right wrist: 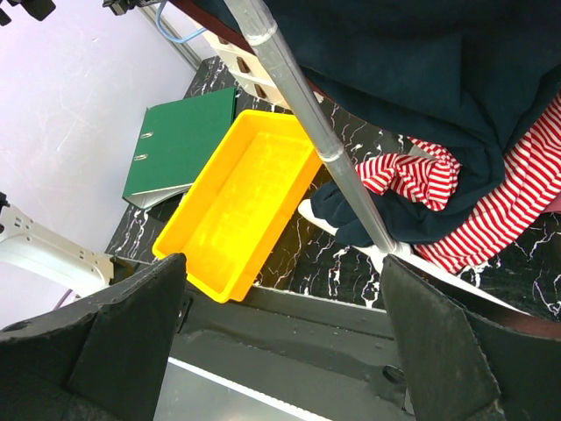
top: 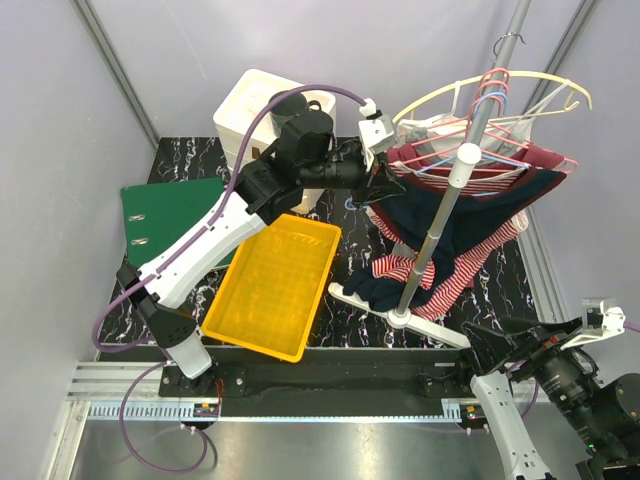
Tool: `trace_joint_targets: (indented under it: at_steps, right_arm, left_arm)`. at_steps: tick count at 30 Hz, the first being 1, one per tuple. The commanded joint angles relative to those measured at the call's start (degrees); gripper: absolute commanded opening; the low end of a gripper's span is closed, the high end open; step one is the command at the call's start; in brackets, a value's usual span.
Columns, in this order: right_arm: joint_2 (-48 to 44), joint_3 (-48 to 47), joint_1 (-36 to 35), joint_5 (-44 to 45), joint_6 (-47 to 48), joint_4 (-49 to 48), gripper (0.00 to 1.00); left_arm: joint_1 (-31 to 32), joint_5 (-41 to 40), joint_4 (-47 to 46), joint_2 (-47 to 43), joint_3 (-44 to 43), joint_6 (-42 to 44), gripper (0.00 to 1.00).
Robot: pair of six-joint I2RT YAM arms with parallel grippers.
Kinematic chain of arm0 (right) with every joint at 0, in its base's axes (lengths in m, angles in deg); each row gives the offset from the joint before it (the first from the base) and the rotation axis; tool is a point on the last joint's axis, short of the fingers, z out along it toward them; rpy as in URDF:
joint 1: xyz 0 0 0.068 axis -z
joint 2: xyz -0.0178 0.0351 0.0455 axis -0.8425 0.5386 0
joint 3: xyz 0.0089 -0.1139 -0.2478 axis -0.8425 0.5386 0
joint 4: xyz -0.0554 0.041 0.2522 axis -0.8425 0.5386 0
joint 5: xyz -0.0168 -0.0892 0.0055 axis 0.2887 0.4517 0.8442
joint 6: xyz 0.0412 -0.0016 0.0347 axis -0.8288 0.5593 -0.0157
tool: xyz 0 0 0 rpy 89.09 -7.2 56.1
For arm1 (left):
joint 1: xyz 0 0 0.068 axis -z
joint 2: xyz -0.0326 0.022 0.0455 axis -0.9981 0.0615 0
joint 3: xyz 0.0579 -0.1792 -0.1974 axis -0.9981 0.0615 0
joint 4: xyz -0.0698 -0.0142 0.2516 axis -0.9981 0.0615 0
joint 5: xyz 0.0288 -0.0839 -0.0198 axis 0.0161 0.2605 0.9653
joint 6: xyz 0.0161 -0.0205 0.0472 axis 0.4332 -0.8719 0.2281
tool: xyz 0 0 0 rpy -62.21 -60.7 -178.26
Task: Remove the tank top from the hanger
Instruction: Pick up the hanger from the clothesline.
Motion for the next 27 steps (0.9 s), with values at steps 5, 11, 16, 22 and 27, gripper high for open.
trace_joint_targets:
  at_steps: [5,11,16,22,27]
  right_arm:
    - [0.5,-2.1,0.2,-1.5,-0.6,-0.6,1.0]
    - [1.5,-4.6,0.2,-0.5,1.2,1.1,1.0]
    - [1.6,-4.4,0.2,-0.1,1.2,1.3,0.99]
    - [1.8,-5.7,0.2,2.0,1.4,1.9,1.0]
    - [2.3,-7.1,0.2,3.0,2.3,2.8,1.0]
  left_arm:
    - [-2.1,-3.8,-3.6,-5.2,-4.6,-7.6,0.0]
    - [-3.6,2.0,-4.7,-6.9,-4.5,-11.1,0.0]
    - [-4.0,2.0,-5.4,-8.6,-3.0,-11.8,0.0]
    - [-5.6,4.4,-8.6,-12.9,0.3,-15.5,0.0]
    - [-7.4,8.9,-8.9,-19.2,7.3,-17.2,0.0]
